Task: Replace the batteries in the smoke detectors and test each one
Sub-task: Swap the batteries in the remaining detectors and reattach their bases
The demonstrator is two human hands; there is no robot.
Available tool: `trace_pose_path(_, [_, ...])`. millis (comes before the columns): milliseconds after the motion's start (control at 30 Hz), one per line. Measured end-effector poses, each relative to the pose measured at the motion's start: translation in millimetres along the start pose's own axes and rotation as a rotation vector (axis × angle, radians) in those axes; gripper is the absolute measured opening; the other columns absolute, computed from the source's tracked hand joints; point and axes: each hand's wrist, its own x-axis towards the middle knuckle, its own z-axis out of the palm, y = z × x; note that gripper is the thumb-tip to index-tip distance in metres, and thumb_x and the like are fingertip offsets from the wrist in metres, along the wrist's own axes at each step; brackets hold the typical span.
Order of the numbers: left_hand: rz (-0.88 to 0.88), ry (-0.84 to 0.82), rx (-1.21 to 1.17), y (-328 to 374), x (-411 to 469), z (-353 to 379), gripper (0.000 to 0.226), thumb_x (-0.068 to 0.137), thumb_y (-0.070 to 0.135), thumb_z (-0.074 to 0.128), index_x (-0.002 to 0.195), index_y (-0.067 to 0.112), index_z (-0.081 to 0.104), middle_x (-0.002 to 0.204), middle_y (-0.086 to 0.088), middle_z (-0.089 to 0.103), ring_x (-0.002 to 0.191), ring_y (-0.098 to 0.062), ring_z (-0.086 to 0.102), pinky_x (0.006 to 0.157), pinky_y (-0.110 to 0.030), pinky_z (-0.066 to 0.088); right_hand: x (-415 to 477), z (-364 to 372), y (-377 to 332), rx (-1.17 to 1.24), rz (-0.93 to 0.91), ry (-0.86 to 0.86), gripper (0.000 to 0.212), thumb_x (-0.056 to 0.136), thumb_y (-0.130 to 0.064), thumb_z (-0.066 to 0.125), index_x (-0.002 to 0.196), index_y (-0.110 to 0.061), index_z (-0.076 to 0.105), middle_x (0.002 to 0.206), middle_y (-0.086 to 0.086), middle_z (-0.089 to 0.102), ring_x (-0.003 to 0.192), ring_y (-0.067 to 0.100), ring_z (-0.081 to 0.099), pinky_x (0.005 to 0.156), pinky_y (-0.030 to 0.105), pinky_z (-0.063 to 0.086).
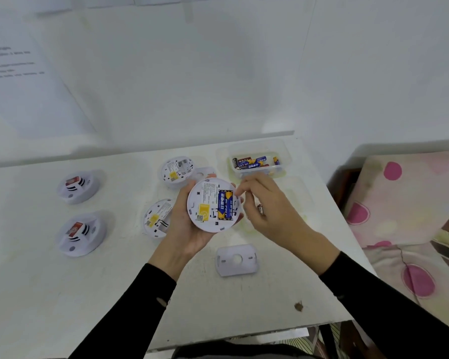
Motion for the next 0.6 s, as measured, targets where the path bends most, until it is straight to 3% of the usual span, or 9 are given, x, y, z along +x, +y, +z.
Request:
trace_pose_path(133, [-0.012, 0.004, 0.006, -2.8, 2.7, 2.0, 0.041, 0.102, 0.049, 0.039, 0.125, 0.02, 0.057, 0.122, -0.019, 0.062, 0.104, -0.036, 0.065, 0.09, -0.057, 0.053, 6.4, 8.8, 4.0, -0.028, 0.039, -0.026, 0.037, 0.084, -0.014, 0.029, 0.093, -0.005, 0.063, 0.1, 0.005, 0.056, 0.093, 0.017, 0.053, 0.081, 0.031, 0.046])
trace_pose_path(267, [0.028, 0.043, 0.054, -2.5, 5.8, 3.6, 0.039, 0.099, 0.046, 0.043, 0.119, 0.018, 0.062, 0.12, -0.018, 0.063, 0.105, -0.035, 0.064, 0.096, -0.056, 0.049, 12.6, 12.7, 3.8, -0.022, 0.109, -0.011, 0.045, 0.081, -0.021, 0.022, 0.089, -0.002, 0.062, 0.098, 0.008, 0.055, 0.087, 0.021, 0.055, 0.074, 0.029, 0.048])
trace_pose_path(400, [0.058, 0.116, 0.084, -2.3, 10.6, 8.5, 0.038, 0.095, 0.045, 0.045, 0.107, 0.017, 0.068, 0.102, -0.014, 0.069, 0.089, -0.03, 0.066, 0.088, -0.047, 0.05, 15.2, 17.8, 0.4, 0.038, 0.186, -0.025, 0.025, 0.082, -0.007, 0.03, 0.085, -0.006, 0.055, 0.1, 0.005, 0.046, 0.09, 0.02, 0.051, 0.075, 0.03, 0.048])
trace_pose_path(467, [0.063, 0.134, 0.096, -4.4, 11.9, 10.3, 0.038, 0.09, 0.045, 0.048, 0.105, 0.016, 0.068, 0.097, -0.012, 0.071, 0.084, -0.028, 0.068, 0.084, -0.045, 0.051, 15.9, 17.5, -1.9, 0.092, 0.215, -0.02, 0.019, 0.082, -0.004, 0.032, 0.082, -0.011, 0.05, 0.097, 0.0, 0.042, 0.088, 0.012, 0.048, 0.076, 0.024, 0.044])
trace_pose_path(600, [0.076, 0.141, 0.063, -1.5, 12.2, 9.2, 0.037, 0.093, 0.045, 0.049, 0.107, 0.016, 0.068, 0.107, -0.016, 0.064, 0.095, -0.031, 0.062, 0.084, -0.042, 0.048, 13.2, 11.5, -12.2, 0.167, 0.244, -0.051, 0.006, 0.088, -0.011, 0.045, 0.084, -0.009, 0.049, 0.093, -0.001, 0.045, 0.08, 0.002, 0.042, 0.068, 0.009, 0.034])
